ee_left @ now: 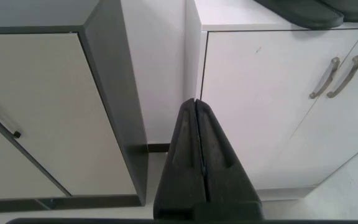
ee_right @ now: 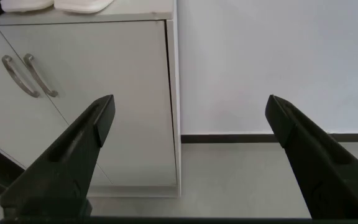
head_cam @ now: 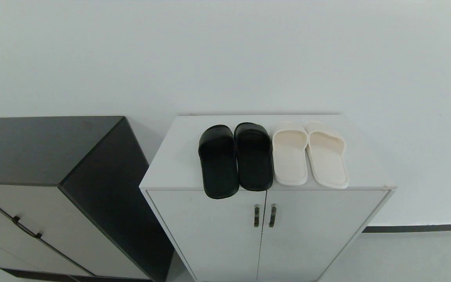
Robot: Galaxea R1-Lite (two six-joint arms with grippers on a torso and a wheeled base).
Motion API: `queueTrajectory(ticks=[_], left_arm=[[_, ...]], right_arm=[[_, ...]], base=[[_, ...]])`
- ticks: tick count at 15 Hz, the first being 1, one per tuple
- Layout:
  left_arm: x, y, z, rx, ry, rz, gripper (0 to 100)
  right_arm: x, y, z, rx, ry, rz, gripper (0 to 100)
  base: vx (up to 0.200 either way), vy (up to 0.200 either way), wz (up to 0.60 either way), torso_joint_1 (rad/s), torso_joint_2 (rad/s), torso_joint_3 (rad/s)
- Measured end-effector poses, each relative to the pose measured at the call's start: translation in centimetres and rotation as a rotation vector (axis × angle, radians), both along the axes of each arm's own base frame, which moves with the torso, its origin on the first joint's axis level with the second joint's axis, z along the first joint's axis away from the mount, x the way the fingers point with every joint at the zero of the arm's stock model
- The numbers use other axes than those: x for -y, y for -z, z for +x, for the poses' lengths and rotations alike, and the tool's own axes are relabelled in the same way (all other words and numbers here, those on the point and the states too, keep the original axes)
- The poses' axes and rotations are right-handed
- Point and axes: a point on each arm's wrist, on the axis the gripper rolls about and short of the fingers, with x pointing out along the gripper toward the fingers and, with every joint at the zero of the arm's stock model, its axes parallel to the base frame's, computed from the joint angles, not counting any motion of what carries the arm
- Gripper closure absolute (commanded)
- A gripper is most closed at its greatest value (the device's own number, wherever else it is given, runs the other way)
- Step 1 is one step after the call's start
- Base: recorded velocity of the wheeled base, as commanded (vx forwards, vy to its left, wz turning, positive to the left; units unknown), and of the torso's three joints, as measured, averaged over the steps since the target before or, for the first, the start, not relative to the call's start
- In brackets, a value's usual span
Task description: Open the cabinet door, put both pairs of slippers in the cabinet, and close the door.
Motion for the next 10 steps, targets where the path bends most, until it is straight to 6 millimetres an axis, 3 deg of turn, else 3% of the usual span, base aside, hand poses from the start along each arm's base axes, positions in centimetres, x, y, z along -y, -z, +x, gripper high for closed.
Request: queueTrajectory(ticks=[10], left_arm=[[-0.01, 0.00, 0.00, 0.000, -0.001, 0.003, 100]], right_arm=[[0.00, -0.01, 0.00, 0.001, -0.002, -0.022, 0]], base=[[0.000, 0.000, 0.00, 0.000, 0.00, 0.000]])
